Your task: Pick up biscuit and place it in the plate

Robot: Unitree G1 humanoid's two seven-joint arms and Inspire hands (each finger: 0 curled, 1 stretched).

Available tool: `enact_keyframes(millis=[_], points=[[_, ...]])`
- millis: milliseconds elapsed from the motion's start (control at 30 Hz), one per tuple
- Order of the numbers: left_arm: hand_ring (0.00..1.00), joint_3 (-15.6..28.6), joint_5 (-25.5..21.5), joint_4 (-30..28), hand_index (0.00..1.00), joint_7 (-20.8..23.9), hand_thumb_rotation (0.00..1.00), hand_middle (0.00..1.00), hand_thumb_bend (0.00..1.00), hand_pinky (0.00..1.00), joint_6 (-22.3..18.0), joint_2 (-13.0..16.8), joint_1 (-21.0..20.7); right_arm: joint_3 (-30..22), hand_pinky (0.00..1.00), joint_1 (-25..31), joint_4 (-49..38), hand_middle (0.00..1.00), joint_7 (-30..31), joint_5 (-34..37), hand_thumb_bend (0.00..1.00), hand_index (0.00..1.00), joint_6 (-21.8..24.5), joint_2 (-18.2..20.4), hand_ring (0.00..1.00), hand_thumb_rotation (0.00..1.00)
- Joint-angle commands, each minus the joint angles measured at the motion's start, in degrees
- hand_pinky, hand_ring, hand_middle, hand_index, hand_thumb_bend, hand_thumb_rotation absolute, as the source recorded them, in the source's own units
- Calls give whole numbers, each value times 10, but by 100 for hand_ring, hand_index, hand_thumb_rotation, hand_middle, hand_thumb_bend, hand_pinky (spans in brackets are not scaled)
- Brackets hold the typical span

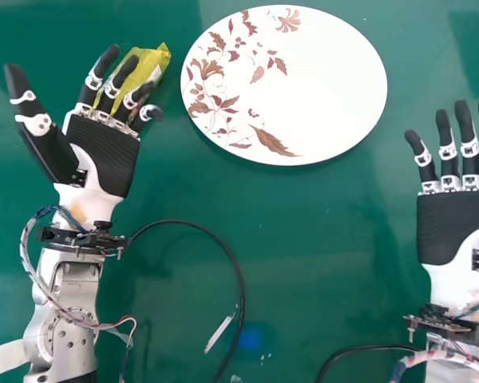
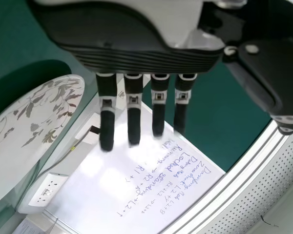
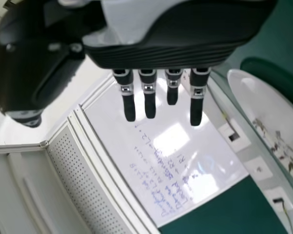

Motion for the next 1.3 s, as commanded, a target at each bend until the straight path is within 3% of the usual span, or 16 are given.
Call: enact_keyframes(millis=[0,67,167,467,1267], points=[[93,5,-9,8,92,-8,77,97,100,84,3,3,6,-5,81,6,6,93,16,13,92,89,4,-6,93,54],[98,5,-10,9,95,-8,77,99,100,96,2,3,7,-6,83,5,6,94,16,16,93,89,6,-5,94,54],[100,4,-10,9,98,-4,77,100,100,100,4,1,7,-8,84,4,8,95,17,14,94,90,4,-4,95,54],[100,5,-12,11,97,-9,78,100,100,100,4,1,7,-10,99,4,8,99,11,6,95,92,5,-2,100,55],[100,6,-8,10,98,-9,78,100,100,100,3,0,10,-8,99,6,2,98,5,2,94,93,11,0,100,57]])
